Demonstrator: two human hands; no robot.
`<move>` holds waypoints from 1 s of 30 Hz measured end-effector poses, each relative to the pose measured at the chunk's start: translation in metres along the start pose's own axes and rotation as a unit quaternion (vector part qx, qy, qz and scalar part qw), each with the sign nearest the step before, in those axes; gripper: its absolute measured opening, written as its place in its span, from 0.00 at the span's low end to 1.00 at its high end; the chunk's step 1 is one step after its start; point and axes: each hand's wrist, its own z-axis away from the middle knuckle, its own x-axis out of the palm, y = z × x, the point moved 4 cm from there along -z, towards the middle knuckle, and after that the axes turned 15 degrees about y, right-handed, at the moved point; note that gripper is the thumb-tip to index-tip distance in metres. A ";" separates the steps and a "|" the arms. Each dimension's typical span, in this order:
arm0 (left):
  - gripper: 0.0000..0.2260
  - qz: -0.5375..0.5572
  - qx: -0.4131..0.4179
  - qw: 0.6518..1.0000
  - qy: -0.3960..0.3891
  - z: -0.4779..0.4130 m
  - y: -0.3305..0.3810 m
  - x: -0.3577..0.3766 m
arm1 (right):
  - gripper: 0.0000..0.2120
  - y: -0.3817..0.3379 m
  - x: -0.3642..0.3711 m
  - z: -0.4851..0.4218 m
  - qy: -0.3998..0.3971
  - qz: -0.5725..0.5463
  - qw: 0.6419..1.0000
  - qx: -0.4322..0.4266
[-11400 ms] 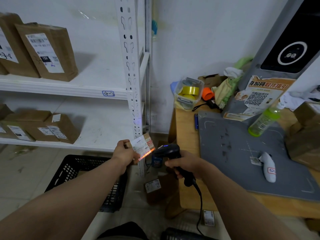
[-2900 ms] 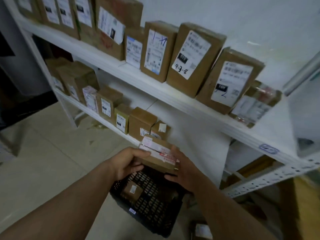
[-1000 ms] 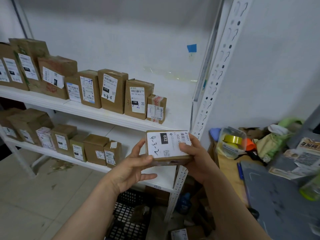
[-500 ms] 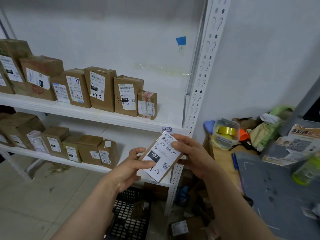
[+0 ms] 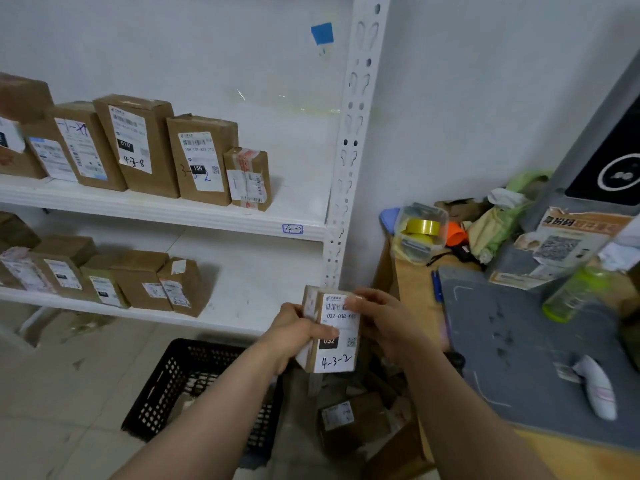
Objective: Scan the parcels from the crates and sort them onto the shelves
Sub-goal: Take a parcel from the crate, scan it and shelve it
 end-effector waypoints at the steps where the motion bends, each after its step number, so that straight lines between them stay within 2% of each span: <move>1: 0.31 0.004 -0.009 1.000 0.011 -0.003 -0.007 0.011 | 0.16 0.012 -0.011 -0.008 0.034 0.001 0.999 0.019; 3: 0.26 0.012 -0.026 0.999 0.034 -0.004 -0.018 0.031 | 0.14 0.031 -0.037 -0.022 0.128 0.027 0.991 0.039; 5: 0.20 0.022 -0.048 0.998 0.046 -0.004 -0.030 0.048 | 0.12 0.045 -0.071 -0.032 0.236 0.078 0.968 0.044; 7: 0.20 0.031 -0.070 0.996 0.042 -0.007 -0.043 0.063 | 0.11 0.057 -0.105 -0.039 0.298 0.111 0.947 0.051; 9: 0.28 0.027 -0.093 0.995 0.030 -0.011 -0.053 0.076 | 0.17 0.073 -0.134 -0.046 0.335 0.169 0.925 0.065; 12: 0.35 0.026 -0.111 0.993 0.034 -0.017 -0.067 0.087 | 0.22 0.088 -0.161 -0.056 0.374 0.257 0.887 0.093; 15: 0.49 0.014 -0.118 0.993 0.024 -0.030 -0.083 0.095 | 0.25 0.093 -0.174 -0.062 0.385 0.253 0.882 0.103; 17: 0.51 0.015 -0.124 0.992 0.023 -0.040 -0.094 0.100 | 0.28 0.091 -0.179 -0.067 0.395 0.244 0.880 0.102; 20: 0.51 0.013 -0.127 0.991 0.029 -0.032 -0.085 0.108 | 0.28 0.101 -0.188 -0.074 0.381 0.275 0.873 0.132; 22: 0.48 0.017 -0.132 0.990 0.039 -0.028 -0.080 0.113 | 0.18 0.111 -0.195 -0.077 0.347 0.290 0.881 0.137; 24: 0.44 0.022 -0.139 0.989 0.050 -0.027 -0.080 0.115 | 0.07 0.117 -0.196 -0.077 0.276 0.302 0.901 0.142; 26: 0.41 0.026 -0.144 0.987 0.063 -0.029 -0.080 0.115 | 0.08 0.120 -0.197 -0.081 0.238 0.332 0.899 0.159; 30: 0.31 0.048 -0.146 0.980 0.129 -0.028 -0.082 0.113 | 0.12 0.105 -0.172 -0.070 0.118 0.211 0.953 0.180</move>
